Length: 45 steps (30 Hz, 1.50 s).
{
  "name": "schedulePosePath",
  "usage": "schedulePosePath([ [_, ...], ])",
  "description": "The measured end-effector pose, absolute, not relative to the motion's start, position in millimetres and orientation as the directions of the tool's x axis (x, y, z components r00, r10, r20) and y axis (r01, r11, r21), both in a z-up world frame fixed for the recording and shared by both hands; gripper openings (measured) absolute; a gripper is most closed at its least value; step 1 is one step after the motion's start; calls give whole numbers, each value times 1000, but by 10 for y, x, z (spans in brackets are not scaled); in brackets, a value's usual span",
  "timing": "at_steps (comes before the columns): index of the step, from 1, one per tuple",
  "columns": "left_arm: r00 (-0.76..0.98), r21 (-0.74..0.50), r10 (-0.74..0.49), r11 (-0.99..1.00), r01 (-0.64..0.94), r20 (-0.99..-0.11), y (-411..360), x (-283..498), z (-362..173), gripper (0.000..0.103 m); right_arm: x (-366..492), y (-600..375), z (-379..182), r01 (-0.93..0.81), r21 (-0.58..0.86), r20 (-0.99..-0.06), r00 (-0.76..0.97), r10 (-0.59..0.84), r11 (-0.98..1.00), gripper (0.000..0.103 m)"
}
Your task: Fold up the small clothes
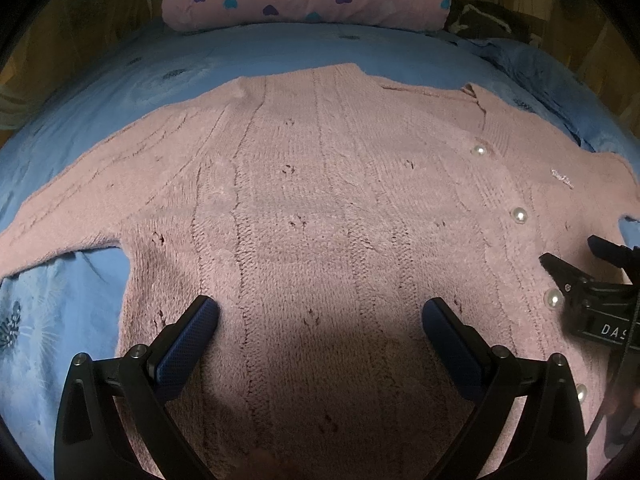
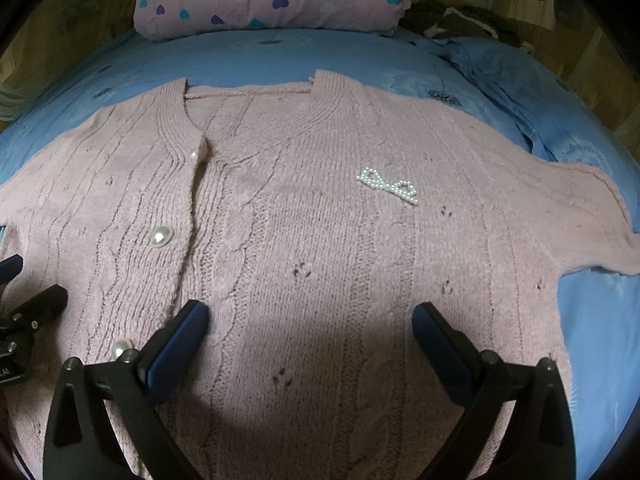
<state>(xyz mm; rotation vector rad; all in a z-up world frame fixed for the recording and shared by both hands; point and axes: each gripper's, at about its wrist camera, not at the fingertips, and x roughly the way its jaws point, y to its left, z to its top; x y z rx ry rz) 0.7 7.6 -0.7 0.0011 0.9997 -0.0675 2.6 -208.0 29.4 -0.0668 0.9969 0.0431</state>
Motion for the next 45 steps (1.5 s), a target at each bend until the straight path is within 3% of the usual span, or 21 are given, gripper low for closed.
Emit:
schedulePosePath([
  [14, 535, -33, -65, 997, 69, -842, 71, 9, 6, 88, 21, -2086, 299, -63, -43, -843, 539, -3, 997, 103],
  [17, 535, -30, -64, 997, 72, -843, 104, -7, 47, 79, 38, -2099, 304, -56, -39, -848, 530, -3, 998, 103],
  [19, 533, -65, -81, 997, 50, -842, 233, -26, 134, 62, 39, -2102, 311, -56, -43, -848, 529, -6, 997, 103],
  [22, 573, -200, -143, 979, -38, -807, 747, -71, 429, 62, 9, -2146, 350, -24, -24, -845, 534, -7, 999, 103],
  [24, 647, -274, -111, 949, -157, -754, 1329, -111, 703, 62, -64, -2186, 414, 25, -20, -828, 560, -31, 999, 102],
  [26, 693, -298, 0, 903, -309, -721, 1971, -204, 911, 62, -184, -2191, 593, 63, -40, -761, 645, -71, 997, 102],
  [29, 665, -273, 283, 749, -603, -692, 3066, -530, 1084, 62, -227, -2074, 809, 23, -47, -697, 716, -49, 999, 102],
  [31, 602, -263, 366, 656, -708, -709, 3566, -666, 1074, 62, -237, -1964, 862, -22, -33, -674, 739, -7, 999, 102],
  [35, 575, -439, 304, 414, -798, -759, 4505, -901, 795, 62, -236, -1708, 745, -125, -30, -671, 738, 72, 992, 102],
  [39, 616, -556, 215, 280, -783, -758, 4903, -950, 470, 62, -176, -1481, 539, -193, -84, -724, 685, 73, 978, 102],
  [44, 559, -491, 227, 292, -820, -798, 4893, -812, 312, 62, -192, -1298, 421, -256, -133, -759, 648, 68, 958, 102],
  [45, 546, -477, 233, 294, -828, -805, 4893, -792, 307, 56, -187, -1275, 415, -263, -142, -760, 647, 65, 954, 102],
])
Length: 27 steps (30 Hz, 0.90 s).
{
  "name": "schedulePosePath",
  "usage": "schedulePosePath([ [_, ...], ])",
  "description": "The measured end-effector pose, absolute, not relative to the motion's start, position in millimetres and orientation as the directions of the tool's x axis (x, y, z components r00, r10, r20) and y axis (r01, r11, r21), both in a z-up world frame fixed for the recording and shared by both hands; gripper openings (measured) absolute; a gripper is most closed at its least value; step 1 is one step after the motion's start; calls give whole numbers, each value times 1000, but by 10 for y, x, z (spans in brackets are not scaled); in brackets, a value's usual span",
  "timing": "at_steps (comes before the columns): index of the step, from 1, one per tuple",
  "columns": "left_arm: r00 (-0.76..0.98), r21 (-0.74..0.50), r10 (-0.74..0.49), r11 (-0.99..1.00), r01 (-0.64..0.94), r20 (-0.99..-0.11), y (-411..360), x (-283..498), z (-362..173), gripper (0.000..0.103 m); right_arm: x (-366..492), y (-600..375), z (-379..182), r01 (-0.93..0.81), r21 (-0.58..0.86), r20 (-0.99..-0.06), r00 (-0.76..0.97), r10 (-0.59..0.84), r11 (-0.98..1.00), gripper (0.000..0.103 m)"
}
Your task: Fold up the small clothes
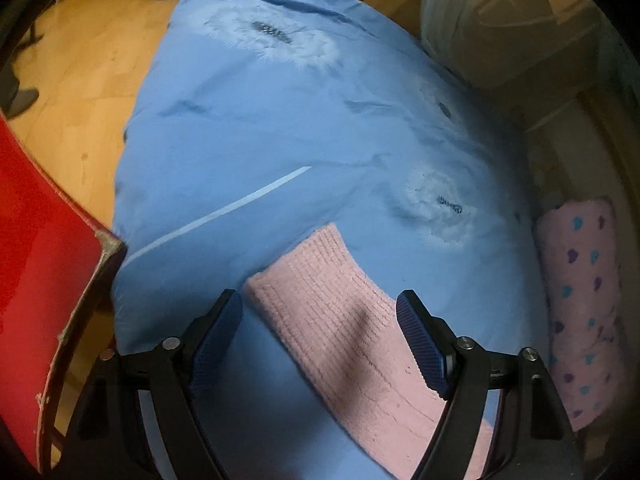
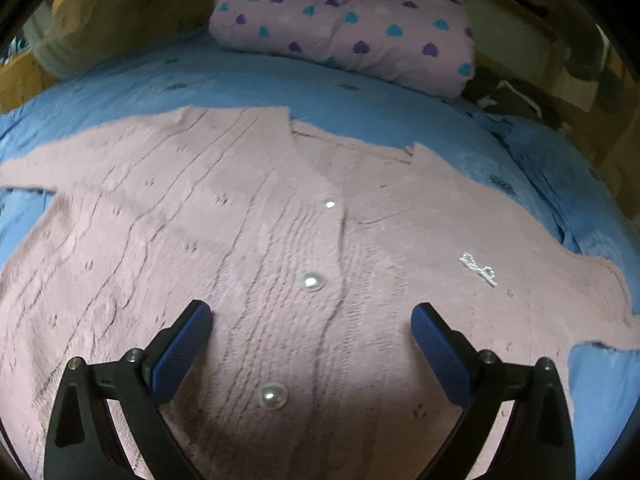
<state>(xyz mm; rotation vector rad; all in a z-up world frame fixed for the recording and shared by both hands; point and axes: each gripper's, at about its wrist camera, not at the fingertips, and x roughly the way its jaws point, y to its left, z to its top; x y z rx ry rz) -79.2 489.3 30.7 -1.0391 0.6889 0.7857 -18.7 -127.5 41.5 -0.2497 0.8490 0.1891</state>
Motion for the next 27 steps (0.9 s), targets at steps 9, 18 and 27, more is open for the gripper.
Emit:
schedulePosePath([
  [9, 660, -601, 150, 302, -740, -736, 4788, -757, 408, 0, -237, -1292, 426, -271, -139, -766, 639, 70, 953, 102],
  [18, 834, -507, 72, 764, -399, -548, 3586, -463, 1243, 0, -187, -1371, 407, -257, -102, -779, 621, 83, 961, 102],
  [27, 817, -235, -131, 972, -6, -562, 1527, -254, 1089, 0, -137, -1446, 359, -253, -42, -797, 592, 120, 967, 102],
])
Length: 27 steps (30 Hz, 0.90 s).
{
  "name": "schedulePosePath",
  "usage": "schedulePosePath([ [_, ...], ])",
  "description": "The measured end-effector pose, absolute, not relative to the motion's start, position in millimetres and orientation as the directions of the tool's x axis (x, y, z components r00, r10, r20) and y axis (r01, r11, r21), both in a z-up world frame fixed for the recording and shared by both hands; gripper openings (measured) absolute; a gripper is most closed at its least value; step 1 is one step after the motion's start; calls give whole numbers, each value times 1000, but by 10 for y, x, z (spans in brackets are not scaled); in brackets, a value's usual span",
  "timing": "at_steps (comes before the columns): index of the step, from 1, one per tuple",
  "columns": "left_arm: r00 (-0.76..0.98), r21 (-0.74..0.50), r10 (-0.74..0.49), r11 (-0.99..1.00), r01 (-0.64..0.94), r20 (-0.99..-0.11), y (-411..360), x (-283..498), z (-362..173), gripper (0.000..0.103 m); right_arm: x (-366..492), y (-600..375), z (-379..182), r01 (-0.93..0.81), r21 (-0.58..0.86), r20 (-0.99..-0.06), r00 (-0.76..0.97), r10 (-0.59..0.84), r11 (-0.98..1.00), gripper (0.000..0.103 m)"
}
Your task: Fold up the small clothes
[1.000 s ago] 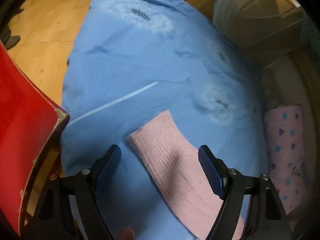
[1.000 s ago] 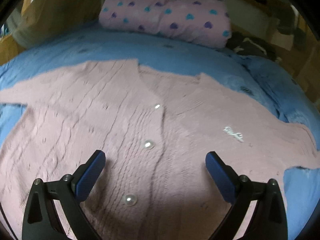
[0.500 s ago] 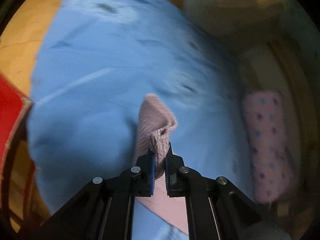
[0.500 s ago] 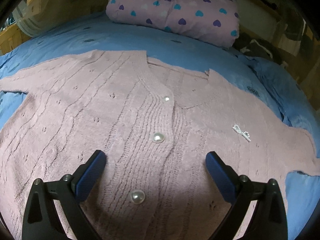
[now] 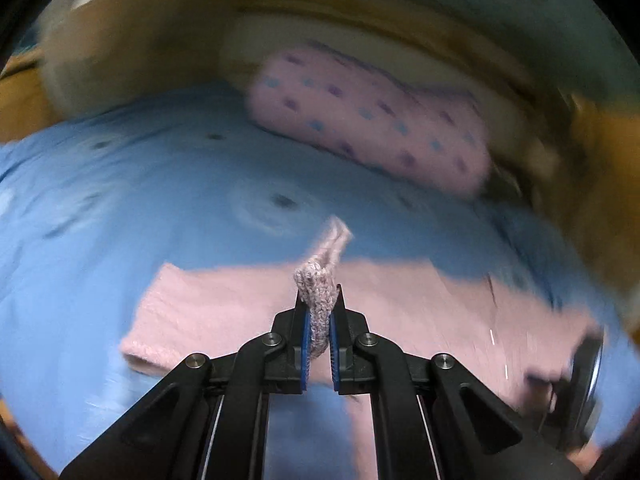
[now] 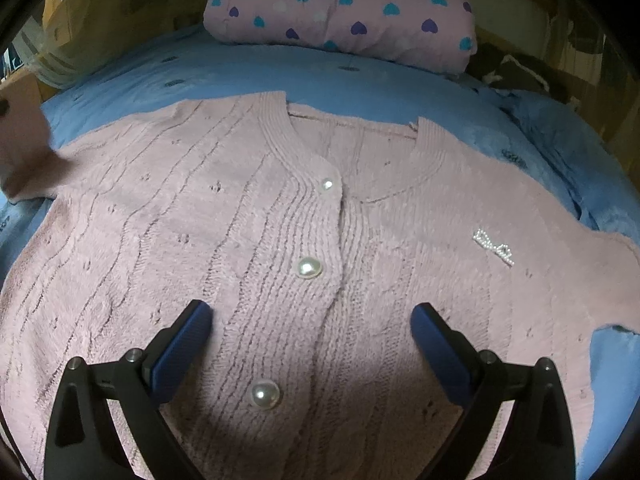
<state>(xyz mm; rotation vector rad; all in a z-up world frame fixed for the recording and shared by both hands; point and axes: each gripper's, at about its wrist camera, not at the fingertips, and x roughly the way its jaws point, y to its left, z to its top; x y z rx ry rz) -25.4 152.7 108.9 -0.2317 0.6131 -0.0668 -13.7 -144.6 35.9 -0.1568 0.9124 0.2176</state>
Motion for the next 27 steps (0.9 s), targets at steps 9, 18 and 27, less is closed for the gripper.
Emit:
schedulePosePath([
  [9, 772, 0, -133, 985, 170, -622, 541, -133, 720, 0, -117, -1437, 337, -256, -36, -804, 582, 124, 966, 102],
  [18, 627, -152, -333, 933, 326, -704, 549, 111, 484, 26, -99, -1440, 314, -254, -25, -807, 575, 130, 967, 103],
  [27, 743, 88, -63, 983, 163, -667, 1135, -25, 1250, 29, -113, -1695, 522, -47, 182, -830, 528, 179, 982, 68],
])
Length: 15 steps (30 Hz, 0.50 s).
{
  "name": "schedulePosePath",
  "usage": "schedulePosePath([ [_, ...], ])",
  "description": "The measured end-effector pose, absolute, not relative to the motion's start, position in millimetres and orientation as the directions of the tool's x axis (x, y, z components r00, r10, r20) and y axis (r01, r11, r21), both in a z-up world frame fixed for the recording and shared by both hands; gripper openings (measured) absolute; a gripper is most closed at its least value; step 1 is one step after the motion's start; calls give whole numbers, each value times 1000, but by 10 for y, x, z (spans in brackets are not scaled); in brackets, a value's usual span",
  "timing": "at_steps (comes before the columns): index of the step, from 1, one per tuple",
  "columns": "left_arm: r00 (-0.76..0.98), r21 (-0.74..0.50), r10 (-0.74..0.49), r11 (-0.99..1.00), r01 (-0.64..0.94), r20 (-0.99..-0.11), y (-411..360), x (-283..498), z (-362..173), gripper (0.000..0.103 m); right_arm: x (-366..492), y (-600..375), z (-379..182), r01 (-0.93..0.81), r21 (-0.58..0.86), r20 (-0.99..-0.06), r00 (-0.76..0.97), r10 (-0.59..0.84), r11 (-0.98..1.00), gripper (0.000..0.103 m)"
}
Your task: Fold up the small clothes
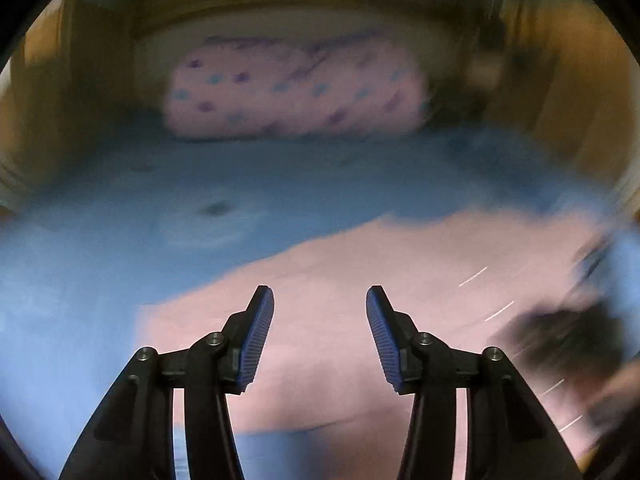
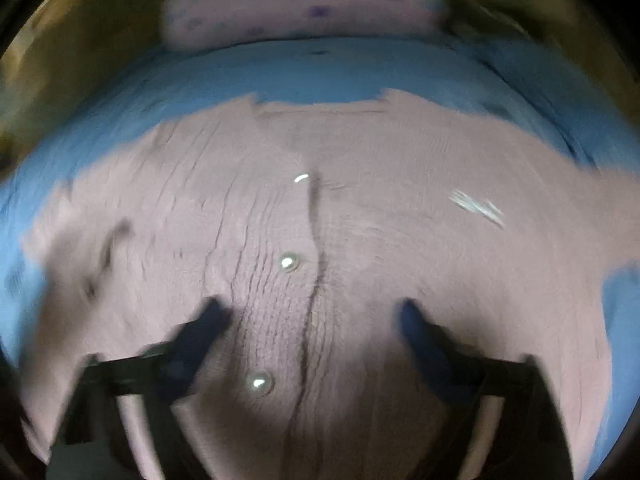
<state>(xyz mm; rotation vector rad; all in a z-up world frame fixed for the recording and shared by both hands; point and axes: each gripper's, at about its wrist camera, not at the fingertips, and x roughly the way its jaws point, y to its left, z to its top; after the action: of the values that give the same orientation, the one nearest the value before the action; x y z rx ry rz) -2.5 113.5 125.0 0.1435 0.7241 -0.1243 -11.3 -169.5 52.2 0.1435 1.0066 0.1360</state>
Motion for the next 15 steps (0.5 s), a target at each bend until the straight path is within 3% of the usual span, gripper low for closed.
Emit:
schedulePosePath([
  [2, 689, 191, 62, 975, 112, -722, 1349, -9, 1121, 29, -115, -1674, 778, -22, 364, -763, 566, 312, 931, 64],
  [4, 616, 153, 108, 988, 20, -780, 1639, 96, 952, 29, -25, -1427, 954, -49, 420, -717, 595, 365, 906, 65],
  [8, 451, 94, 163, 981, -172, -878, 2101, 310, 587, 29, 358, -731, 734, -101, 429, -781, 457, 425, 898, 66],
  [13, 415, 9, 137, 956, -294, -899, 2356, 310, 536, 29, 270, 39, 347, -160, 292, -851, 408, 332, 943, 68],
  [14, 429, -17, 120, 954, -301, -895, 2367, 306, 553, 29, 213, 113, 349, -171, 250, -848, 437, 300, 953, 66],
  [15, 449, -45, 103, 950, -308, -888, 2377, 331, 576, 29, 175, 188, 354, -198, 225, -843, 452, 292, 954, 46],
])
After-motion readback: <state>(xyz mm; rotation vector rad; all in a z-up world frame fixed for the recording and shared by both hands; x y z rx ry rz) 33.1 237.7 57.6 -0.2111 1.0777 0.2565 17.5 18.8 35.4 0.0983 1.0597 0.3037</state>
